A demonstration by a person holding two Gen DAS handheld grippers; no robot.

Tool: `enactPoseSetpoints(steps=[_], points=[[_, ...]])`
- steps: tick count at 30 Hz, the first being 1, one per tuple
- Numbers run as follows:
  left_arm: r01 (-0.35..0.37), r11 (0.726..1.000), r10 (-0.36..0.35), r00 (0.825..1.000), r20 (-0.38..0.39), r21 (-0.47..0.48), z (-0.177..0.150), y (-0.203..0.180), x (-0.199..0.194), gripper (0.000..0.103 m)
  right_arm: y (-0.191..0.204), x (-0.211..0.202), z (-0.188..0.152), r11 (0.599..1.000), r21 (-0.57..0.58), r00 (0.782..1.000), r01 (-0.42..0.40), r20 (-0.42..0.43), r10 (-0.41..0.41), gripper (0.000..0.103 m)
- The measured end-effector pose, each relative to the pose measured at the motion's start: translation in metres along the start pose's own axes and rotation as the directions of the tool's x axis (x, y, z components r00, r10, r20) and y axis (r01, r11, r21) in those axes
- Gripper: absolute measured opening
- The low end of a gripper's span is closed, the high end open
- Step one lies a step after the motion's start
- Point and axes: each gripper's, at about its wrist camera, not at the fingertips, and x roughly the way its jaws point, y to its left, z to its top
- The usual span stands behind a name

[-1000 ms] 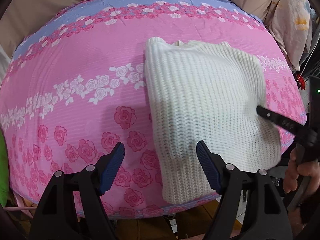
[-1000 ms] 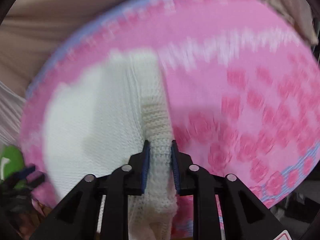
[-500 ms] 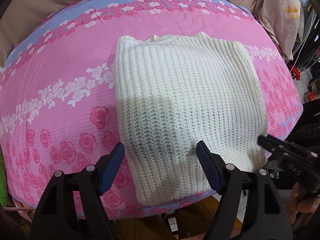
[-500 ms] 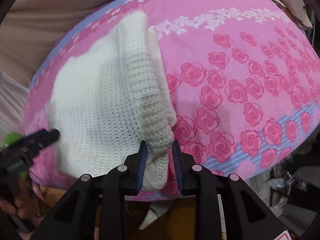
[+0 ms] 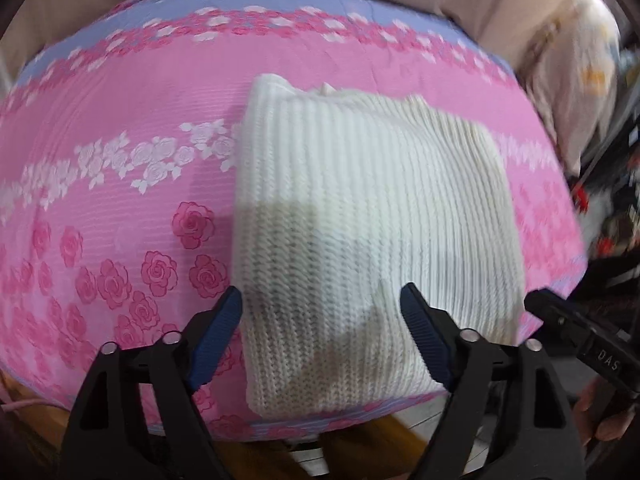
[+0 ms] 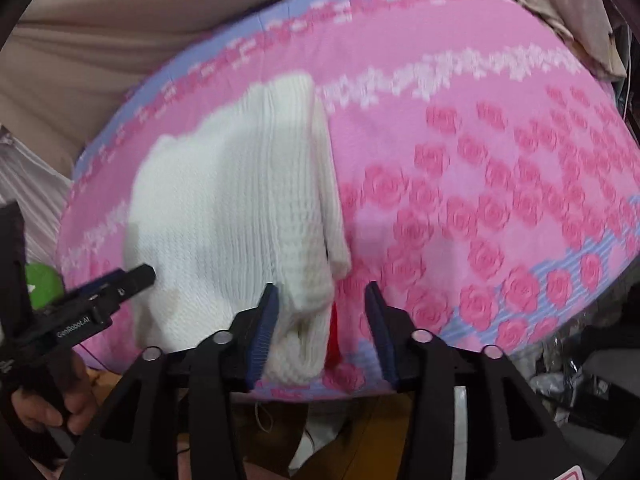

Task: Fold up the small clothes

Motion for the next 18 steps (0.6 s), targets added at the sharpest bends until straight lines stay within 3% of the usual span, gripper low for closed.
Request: enactPoseSetpoints(steps=[5,7,9,13,15,16,17,18], points=[[0.04,0.984,-0.043,0.999,-0.015,-0.175,0.006,0.039,0.022,0.085,-0.007,0.044,0.011,0.991,0.088,0.991,-0.098,-0.086,0.106,0.06],[0.093,0.971,-0.104,0.994,-0.041,-0.219,0.007,0.048,0.037,0.086,-0.005,0.062,0.013,0.986,0.119,0.984,-0.12,-0.119,0.134,0.061],[0.129,0.965,-0.145,0.988,-0.051,-0.229,0.007,0.048,0.047,0.089,-0.002,0.073,0.014,0.98,0.138,0.98,-0.14,-0.125,0.157,0.07],[0.159,0.966,-0.174,0.983,-0.059,-0.202,0.008,0.036,0.059,0.092,0.005,0.088,0.02,0.973,0.161,0.973,-0.164,-0.135,0.187,0.074],[0.192,0.967,-0.207,0.975,-0.076,-0.169,0.012,0.028,0.06,0.079,0.009,0.09,0.023,0.974,0.155,0.974,-0.164,-0.131,0.185,0.071],[0.197,0.967,-0.211,0.974,-0.077,-0.16,0.012,0.026,0.058,0.068,0.01,0.09,0.025,0.974,0.157,0.973,-0.166,-0.131,0.188,0.066],[0.21,0.966,-0.223,0.972,-0.075,-0.15,0.014,0.024,0.054,0.056,0.01,0.09,0.026,0.966,0.168,0.967,-0.195,-0.133,0.218,0.05],[0.215,0.967,-0.227,0.971,-0.077,-0.138,0.017,0.022,0.048,0.051,0.011,0.086,0.029,0.962,0.179,0.965,-0.206,-0.126,0.23,0.044]])
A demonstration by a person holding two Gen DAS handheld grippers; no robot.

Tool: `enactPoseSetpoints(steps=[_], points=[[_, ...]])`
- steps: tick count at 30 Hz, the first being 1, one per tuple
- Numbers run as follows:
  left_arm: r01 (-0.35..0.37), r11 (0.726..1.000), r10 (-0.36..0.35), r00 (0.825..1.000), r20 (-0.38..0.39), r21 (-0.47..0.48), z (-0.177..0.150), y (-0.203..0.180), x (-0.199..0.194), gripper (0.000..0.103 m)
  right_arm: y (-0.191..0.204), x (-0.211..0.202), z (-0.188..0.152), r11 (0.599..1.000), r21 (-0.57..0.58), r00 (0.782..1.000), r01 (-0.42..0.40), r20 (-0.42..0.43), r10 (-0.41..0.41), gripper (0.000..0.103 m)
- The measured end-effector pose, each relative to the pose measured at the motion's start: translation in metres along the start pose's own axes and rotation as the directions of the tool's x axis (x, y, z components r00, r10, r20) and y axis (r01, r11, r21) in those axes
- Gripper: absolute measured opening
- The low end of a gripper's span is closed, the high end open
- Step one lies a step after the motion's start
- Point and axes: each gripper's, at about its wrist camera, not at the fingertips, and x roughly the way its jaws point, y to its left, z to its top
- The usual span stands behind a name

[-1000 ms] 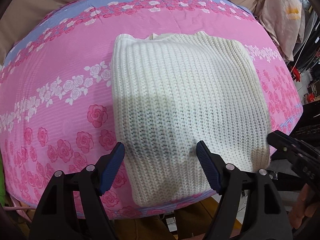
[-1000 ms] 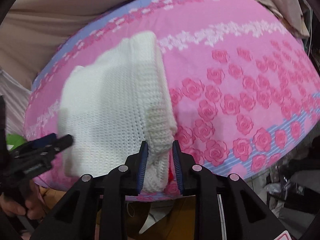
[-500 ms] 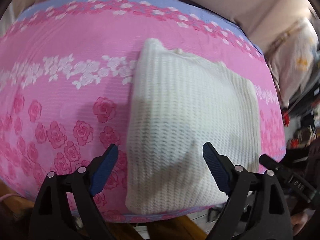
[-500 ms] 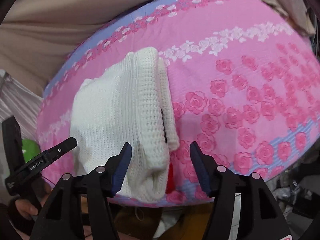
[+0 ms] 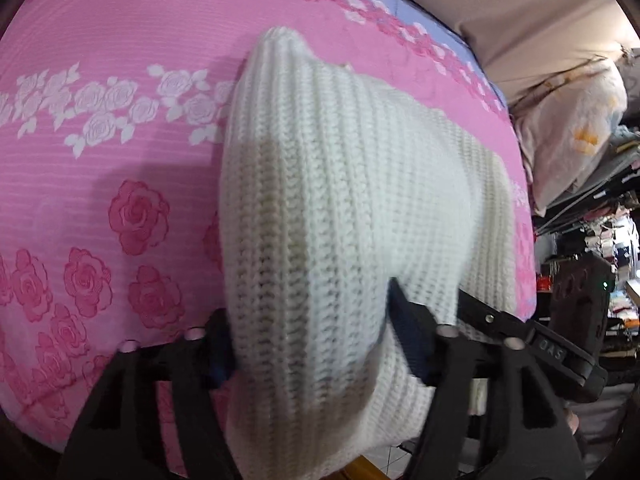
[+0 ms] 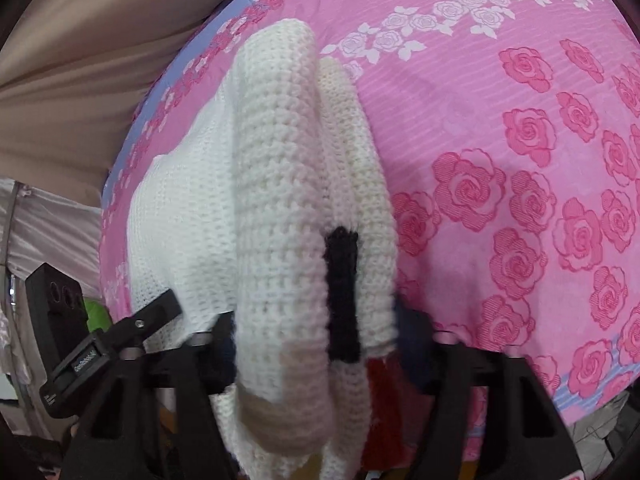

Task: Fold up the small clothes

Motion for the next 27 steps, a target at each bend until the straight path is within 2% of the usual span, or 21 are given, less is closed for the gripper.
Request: enactPoseSetpoints(steps=[1,3,5,9,12,16,20,22,23,24,27], points=[[0.015,1.0,-0.015,1.0,-0.005,0.005,0.002,-0.003,-0.008,0.044,0.003,-0.004,0.001,1.0,-0.001,1.0,-0.005,0.006,0.005,0.041],[0.05,0.999,-0.05,0.999,-0.003,0.008,0.004,-0.01,-0.022,0.04,0.014,-0.021,0.0,0.999,-0.017,0.999,-0.032,0.041,0.033,0.037],[0.08,0.996,-0.08,0.997,0.006,0.05,0.008,-0.028,-0.039,0.039,0.026,-0.048,-0.003,0.997,-0.042,0.993,-0.067,0.092,0.071,0.036],[0.076,0.967,-0.087,0.996,0.035,0.242,0.01,-0.09,-0.078,0.039,0.044,-0.107,-0.009,0.994,-0.093,0.977,-0.061,0.196,0.079,0.035],[0.092,0.934,-0.122,0.99,0.069,0.345,0.013,-0.129,-0.105,0.039,0.046,-0.154,-0.011,0.993,-0.106,0.954,-0.06,0.287,0.089,0.035],[0.113,0.882,-0.187,0.975,0.119,0.458,0.017,-0.173,-0.141,0.039,0.047,-0.213,-0.015,0.991,-0.124,0.901,-0.059,0.421,0.107,0.036],[0.111,0.832,-0.236,0.958,0.166,0.544,0.022,-0.213,-0.166,0.04,0.059,-0.256,-0.017,0.989,-0.146,0.832,-0.035,0.544,0.11,0.036],[0.103,0.813,-0.254,0.948,0.191,0.573,0.024,-0.226,-0.176,0.04,0.069,-0.275,-0.017,0.985,-0.171,0.795,-0.005,0.597,0.108,0.036],[0.097,0.802,-0.264,0.942,0.204,0.59,0.024,-0.231,-0.181,0.04,0.069,-0.275,-0.017,0.985,-0.171,0.795,-0.005,0.597,0.108,0.036],[0.09,0.791,-0.273,0.937,0.217,0.605,0.025,-0.237,-0.187,0.04,0.075,-0.284,-0.018,0.982,-0.185,0.774,0.025,0.625,0.098,0.036],[0.073,0.781,-0.293,0.92,0.26,0.62,0.031,-0.245,-0.204,0.04,0.089,-0.3,-0.021,0.975,-0.21,0.735,0.073,0.672,0.09,0.036]])
